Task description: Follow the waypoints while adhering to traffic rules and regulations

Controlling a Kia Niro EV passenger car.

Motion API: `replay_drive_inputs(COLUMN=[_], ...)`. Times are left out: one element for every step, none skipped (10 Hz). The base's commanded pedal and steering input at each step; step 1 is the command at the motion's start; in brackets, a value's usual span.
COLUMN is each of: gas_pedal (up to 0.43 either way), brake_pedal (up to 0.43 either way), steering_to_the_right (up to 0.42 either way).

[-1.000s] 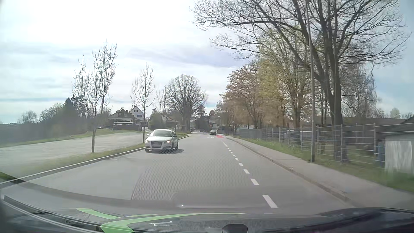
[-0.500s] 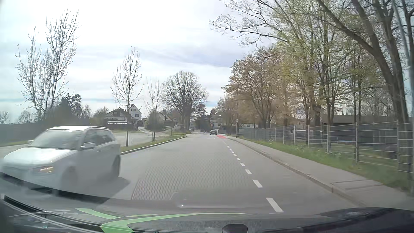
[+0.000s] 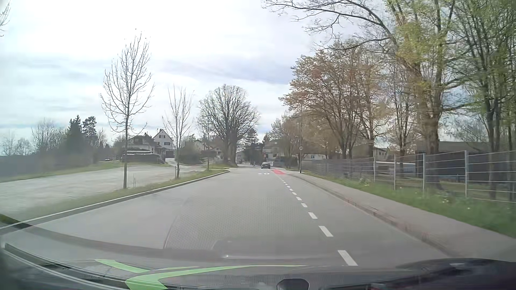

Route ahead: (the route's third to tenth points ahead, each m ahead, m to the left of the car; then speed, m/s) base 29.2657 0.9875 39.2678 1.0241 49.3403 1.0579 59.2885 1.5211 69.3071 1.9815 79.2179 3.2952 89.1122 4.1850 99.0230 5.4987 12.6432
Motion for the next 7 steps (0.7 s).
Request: replay_drive_inputs(gas_pedal=[0.000,0.000,0.000,0.000,0.000,0.000,0.000], brake_pedal=[0.213,0.256,0.256,0.238,0.232,0.238,0.238], steering_to_the_right=[0.000,0.000,0.000,-0.001,0.000,0.000,0.000])
